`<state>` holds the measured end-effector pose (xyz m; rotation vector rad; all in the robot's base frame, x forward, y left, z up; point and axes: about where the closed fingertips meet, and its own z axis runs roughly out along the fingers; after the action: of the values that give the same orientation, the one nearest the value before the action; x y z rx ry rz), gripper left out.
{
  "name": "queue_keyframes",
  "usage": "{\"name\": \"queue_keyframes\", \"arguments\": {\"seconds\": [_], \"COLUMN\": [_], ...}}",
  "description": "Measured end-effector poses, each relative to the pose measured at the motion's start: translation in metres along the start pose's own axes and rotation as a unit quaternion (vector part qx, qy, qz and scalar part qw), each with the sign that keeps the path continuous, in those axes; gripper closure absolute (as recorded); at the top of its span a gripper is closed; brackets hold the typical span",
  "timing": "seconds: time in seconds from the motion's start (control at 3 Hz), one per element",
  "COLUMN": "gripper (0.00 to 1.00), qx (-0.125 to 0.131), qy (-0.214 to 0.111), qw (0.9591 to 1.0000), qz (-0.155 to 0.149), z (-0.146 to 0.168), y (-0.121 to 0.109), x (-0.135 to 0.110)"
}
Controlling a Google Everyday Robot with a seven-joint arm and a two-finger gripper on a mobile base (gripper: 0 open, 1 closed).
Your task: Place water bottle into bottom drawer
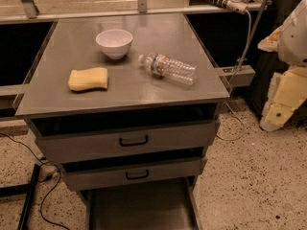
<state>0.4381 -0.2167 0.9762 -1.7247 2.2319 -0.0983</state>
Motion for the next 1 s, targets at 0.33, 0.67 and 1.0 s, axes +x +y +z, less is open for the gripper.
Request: {"name": "queue_keyframes", "arguments": {"seconds": [0.33,0.67,1.0], "gripper": [0.00,0.00,0.00], "qx": [0.000,0.012,0.024], "qy": [0.000,-0.008,-0.026], "qw": [1.0000,0.9998,0.9989], "qz": [0.000,-0.012,-0.030], "z": [0.000,-0.001,0.005], "y": [0.000,-0.005,-0.017], "x": [0.000,-0.009,-0.025]}}
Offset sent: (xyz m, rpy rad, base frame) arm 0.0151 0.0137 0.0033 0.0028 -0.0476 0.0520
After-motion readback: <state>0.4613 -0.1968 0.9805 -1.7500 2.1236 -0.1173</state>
